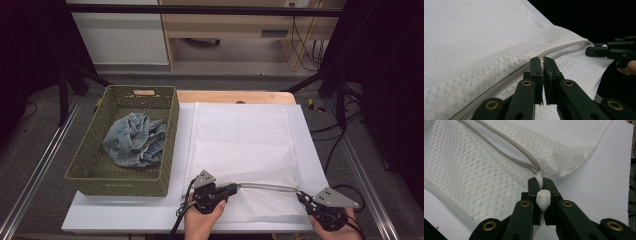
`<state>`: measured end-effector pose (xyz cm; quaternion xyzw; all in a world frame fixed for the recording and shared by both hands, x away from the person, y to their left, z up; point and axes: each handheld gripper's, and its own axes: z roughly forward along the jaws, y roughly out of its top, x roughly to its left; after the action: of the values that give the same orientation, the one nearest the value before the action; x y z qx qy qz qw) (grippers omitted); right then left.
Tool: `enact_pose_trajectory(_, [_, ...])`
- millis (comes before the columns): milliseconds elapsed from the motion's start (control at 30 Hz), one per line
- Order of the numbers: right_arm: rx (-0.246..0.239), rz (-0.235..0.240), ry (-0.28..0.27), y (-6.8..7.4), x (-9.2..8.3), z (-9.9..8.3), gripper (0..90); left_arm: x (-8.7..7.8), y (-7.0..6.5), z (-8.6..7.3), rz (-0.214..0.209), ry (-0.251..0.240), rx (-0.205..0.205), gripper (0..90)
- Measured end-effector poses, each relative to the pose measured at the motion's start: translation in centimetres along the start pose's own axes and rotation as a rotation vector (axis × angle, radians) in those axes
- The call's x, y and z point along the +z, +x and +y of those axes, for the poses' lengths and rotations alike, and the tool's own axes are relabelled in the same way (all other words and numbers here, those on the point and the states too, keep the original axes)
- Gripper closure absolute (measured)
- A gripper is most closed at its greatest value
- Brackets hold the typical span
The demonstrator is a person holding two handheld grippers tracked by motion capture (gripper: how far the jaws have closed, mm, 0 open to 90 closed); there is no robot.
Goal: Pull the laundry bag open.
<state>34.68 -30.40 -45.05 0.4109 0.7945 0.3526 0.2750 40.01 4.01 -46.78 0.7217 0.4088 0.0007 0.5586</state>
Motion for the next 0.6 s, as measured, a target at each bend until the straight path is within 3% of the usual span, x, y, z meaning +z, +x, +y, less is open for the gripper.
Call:
enact_pose_trajectory(333, [-0.006,0.006,0.007,0.0,0.1,0.0,86.4,-1.1,0.9,0.1,0.016,-0.014,-0.022,86.8])
enact_pose_trajectory(600, [-0.005,0.005,0.006,0.1,0.1,0.0,86.4,-2.0,1.0,0.3,0.028,-0.023,-0.008,86.8])
